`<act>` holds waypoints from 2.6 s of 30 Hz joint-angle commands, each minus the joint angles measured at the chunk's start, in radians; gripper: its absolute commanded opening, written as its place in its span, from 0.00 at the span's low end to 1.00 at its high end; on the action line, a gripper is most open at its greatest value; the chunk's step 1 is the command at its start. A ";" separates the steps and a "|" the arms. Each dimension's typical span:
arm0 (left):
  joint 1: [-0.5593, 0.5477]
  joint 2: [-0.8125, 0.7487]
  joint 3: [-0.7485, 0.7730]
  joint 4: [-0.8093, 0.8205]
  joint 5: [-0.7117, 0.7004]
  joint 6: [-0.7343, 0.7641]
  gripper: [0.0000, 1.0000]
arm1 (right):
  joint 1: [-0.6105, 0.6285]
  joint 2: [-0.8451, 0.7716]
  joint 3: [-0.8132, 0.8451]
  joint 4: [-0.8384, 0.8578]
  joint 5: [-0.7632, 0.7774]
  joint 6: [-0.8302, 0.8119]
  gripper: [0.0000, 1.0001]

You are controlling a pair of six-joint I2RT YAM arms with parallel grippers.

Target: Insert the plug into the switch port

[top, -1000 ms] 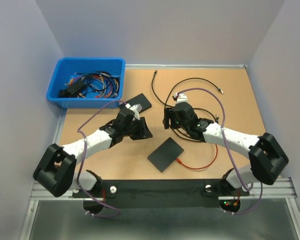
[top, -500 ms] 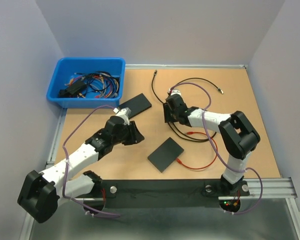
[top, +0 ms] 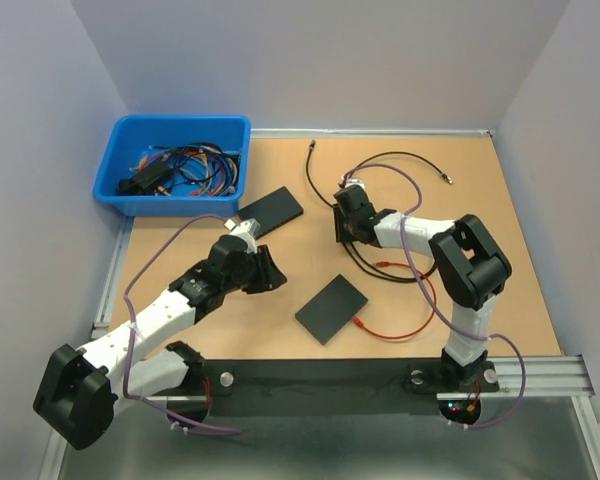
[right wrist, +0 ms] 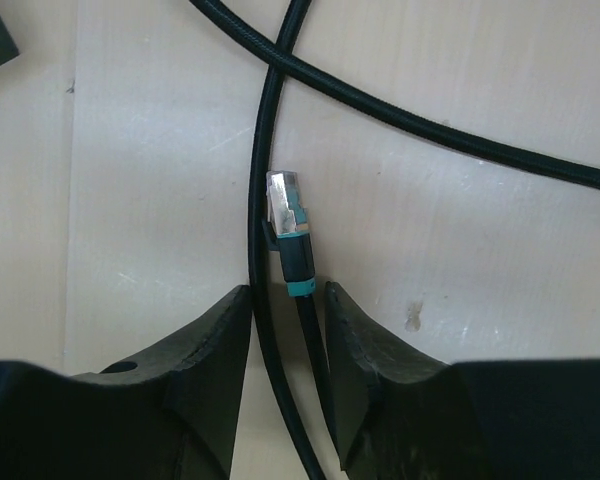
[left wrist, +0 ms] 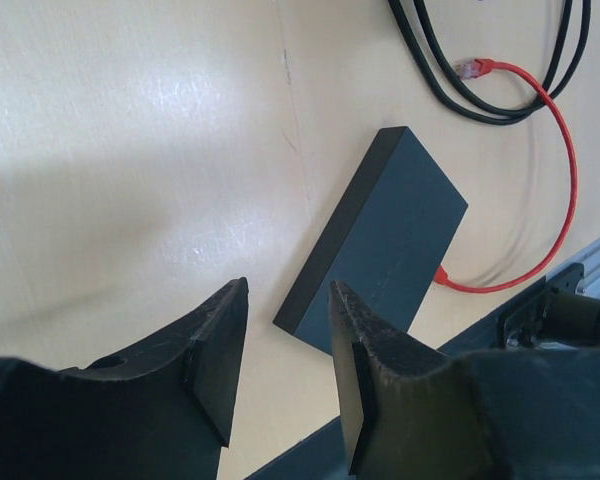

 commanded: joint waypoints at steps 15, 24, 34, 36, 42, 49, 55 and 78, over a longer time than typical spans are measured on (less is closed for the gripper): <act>0.003 -0.005 -0.025 0.029 -0.006 -0.002 0.48 | -0.042 -0.053 0.037 0.008 -0.027 0.022 0.60; 0.003 0.014 -0.038 0.046 -0.005 -0.003 0.48 | -0.078 -0.068 0.025 0.015 -0.032 0.025 0.51; 0.000 0.044 -0.053 0.074 0.003 -0.003 0.48 | -0.097 -0.065 0.025 0.026 -0.050 0.022 0.49; 0.002 0.048 -0.053 0.078 0.003 -0.003 0.48 | -0.097 -0.056 0.026 0.026 -0.061 0.024 0.49; 0.002 0.061 -0.059 0.089 0.009 -0.002 0.48 | -0.097 -0.038 0.015 0.031 -0.093 0.027 0.47; 0.000 0.080 -0.062 0.088 0.012 0.001 0.48 | -0.097 -0.013 0.008 0.031 -0.078 0.024 0.41; 0.002 0.091 -0.062 0.112 0.012 0.004 0.48 | -0.095 0.016 0.023 0.031 -0.070 0.010 0.39; 0.000 -0.059 0.004 0.069 -0.061 0.007 0.45 | -0.097 -0.155 -0.004 0.028 -0.066 -0.091 0.01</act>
